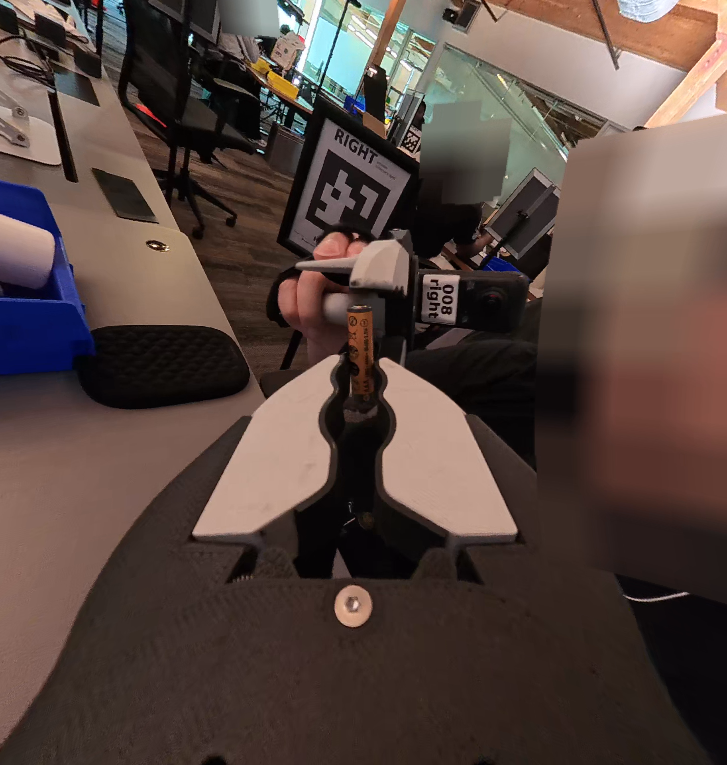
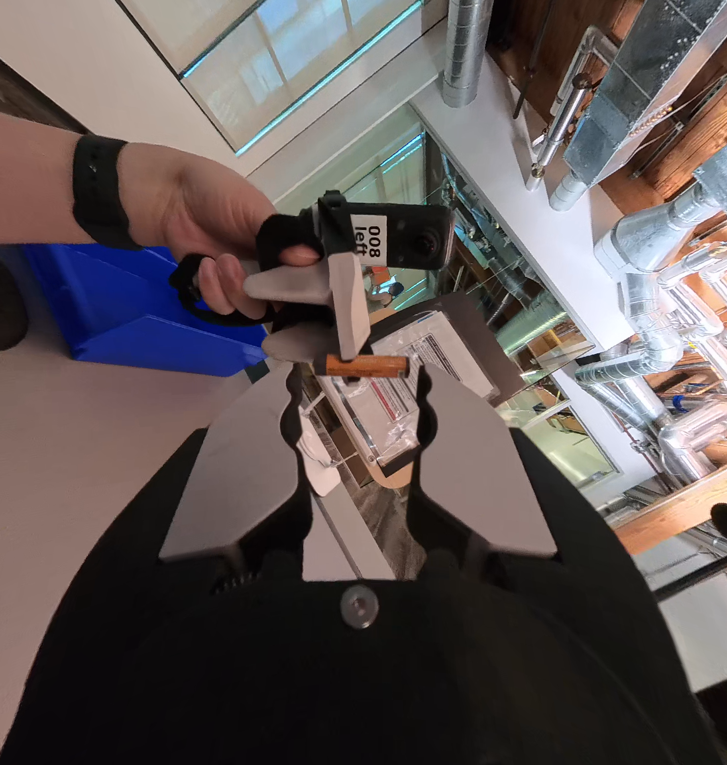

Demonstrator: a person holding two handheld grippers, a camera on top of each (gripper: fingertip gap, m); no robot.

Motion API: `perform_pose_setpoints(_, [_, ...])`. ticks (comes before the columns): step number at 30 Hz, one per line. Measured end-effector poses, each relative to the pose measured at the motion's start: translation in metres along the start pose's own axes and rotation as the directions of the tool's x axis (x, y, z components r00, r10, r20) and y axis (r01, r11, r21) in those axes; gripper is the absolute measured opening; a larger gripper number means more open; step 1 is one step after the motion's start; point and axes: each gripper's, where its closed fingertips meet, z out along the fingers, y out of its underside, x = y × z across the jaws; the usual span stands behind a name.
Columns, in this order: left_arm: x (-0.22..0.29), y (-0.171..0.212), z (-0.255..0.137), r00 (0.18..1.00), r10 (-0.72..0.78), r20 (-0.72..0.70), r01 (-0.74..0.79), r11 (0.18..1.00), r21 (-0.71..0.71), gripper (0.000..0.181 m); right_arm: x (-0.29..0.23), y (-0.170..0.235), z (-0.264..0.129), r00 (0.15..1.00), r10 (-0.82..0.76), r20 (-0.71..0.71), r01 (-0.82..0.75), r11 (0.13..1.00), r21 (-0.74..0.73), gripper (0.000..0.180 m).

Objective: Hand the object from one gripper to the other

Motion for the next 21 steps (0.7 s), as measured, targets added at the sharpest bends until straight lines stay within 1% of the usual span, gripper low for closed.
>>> perform_pose_setpoints(1, [0.0,0.001,0.001,1.0,0.0,0.0,0.0,1.0,-0.003,0.01,-0.001,0.0,0.001,1.0,0.001,0.006,-0.001,1.0,-0.002,0.051])
perform_pose_setpoints(6, [-0.005,0.005,0.003,1.0,-0.016,0.001,0.016,1.0,-0.019,0.01,-0.003,0.016,0.008,1.0,-0.027,-0.008,0.027,0.997,-0.068,0.048])
perform_pose_setpoints(10, [-0.004,0.008,0.004,0.999,-0.026,-0.021,0.025,0.999,-0.032,0.01,-0.004,0.015,0.006,1.0,-0.019,-0.012,0.018,0.998,-0.052,0.047])
perform_pose_setpoints(13, [-0.005,0.007,0.004,0.999,-0.028,-0.016,0.027,0.999,-0.024,0.01,-0.003,0.018,0.007,1.0,0.012,-0.012,-0.013,0.998,-0.06,0.047])
perform_pose_setpoints(16, [-0.008,0.008,0.003,0.999,-0.035,-0.01,0.035,0.999,-0.023,0.01,-0.004,0.019,0.007,1.0,0.005,-0.01,-0.005,0.997,-0.073,0.049])
perform_pose_setpoints(18, [-0.01,0.007,0.002,0.999,-0.033,0.002,0.033,0.999,-0.018,0.01,-0.005,0.016,0.007,1.0,0.027,-0.005,-0.028,0.998,-0.054,0.05])
perform_pose_setpoints(21, [-0.009,0.009,0.002,0.999,-0.035,0.004,0.035,0.999,-0.029,0.01,-0.006,0.017,0.006,0.999,0.05,0.011,-0.05,0.997,-0.058,0.047])
